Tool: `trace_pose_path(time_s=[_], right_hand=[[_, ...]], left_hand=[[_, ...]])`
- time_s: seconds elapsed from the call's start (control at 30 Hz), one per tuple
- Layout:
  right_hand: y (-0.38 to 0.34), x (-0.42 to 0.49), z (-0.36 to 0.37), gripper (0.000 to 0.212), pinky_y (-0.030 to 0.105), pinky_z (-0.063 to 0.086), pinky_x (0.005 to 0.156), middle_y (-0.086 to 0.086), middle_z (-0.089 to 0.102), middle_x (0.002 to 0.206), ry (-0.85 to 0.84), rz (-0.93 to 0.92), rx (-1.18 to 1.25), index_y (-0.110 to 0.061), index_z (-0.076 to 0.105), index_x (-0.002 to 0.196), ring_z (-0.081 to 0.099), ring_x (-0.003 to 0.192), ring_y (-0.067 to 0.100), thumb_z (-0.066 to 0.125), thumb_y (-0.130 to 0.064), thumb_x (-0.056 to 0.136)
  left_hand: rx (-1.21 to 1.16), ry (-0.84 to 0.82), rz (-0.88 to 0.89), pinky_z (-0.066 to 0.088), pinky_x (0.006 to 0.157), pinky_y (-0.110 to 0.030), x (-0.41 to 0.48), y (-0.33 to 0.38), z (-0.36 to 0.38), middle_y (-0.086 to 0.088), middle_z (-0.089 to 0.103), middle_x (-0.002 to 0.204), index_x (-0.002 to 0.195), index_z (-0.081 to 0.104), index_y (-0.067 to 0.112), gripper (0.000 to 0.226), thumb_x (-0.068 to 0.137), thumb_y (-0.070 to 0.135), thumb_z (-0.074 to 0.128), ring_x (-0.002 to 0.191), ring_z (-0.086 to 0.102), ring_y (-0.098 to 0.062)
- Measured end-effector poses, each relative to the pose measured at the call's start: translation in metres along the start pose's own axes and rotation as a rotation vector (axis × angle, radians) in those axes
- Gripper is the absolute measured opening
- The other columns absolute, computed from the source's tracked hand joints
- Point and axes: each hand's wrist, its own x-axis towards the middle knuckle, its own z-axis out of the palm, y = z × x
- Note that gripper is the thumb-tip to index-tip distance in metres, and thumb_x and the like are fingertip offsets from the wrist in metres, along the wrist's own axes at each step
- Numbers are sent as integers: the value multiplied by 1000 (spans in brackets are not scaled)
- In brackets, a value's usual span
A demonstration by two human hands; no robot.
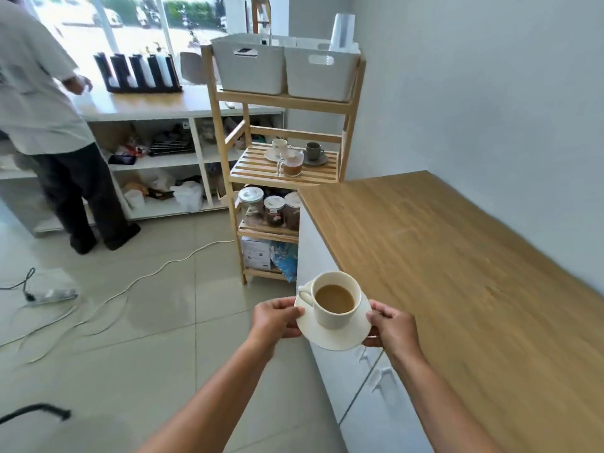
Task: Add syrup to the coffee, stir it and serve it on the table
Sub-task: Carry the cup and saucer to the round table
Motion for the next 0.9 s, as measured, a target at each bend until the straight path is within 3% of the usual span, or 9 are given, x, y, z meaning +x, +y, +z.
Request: trace_pose_path(time_s=[0.37, 0.6, 0.73, 0.9], right_hand=[[-24, -29, 194, 26, 33, 59, 52, 11, 74, 99, -191, -80, -89, -11, 71, 114, 72, 77, 30, 60, -3, 92], [-39, -42, 300, 26, 32, 60, 54, -1, 75, 94, -380, -102, -150, -12, 73, 114, 72, 79, 24, 60, -6, 92], [-52, -45, 360, 29, 26, 56, 47, 8, 74, 91, -506, -98, -180, -7, 70, 117, 70, 70, 21, 57, 0, 92], [-59, -40, 440, 29, 30, 57, 50, 17, 75, 93, -663, -106, -220, -7, 71, 115, 67, 64, 23, 56, 1, 91]], left_hand=[[-60, 173, 58, 60, 56, -28, 0, 22, -190, -18, 75, 85, 101, 74, 6, 18, 86, -1, 68, 64, 70, -24], [-162, 348, 73, 61, 57, -28, -13, 32, -288, -18, 74, 86, 101, 73, 4, 18, 86, -2, 68, 65, 69, -24], [-224, 464, 73, 62, 60, -30, -17, 33, -337, -17, 75, 85, 100, 73, 6, 17, 86, -2, 69, 63, 70, -24], [-288, 628, 66, 62, 57, -31, -14, 33, -397, -9, 76, 75, 93, 73, 11, 14, 84, 0, 71, 60, 70, -23]])
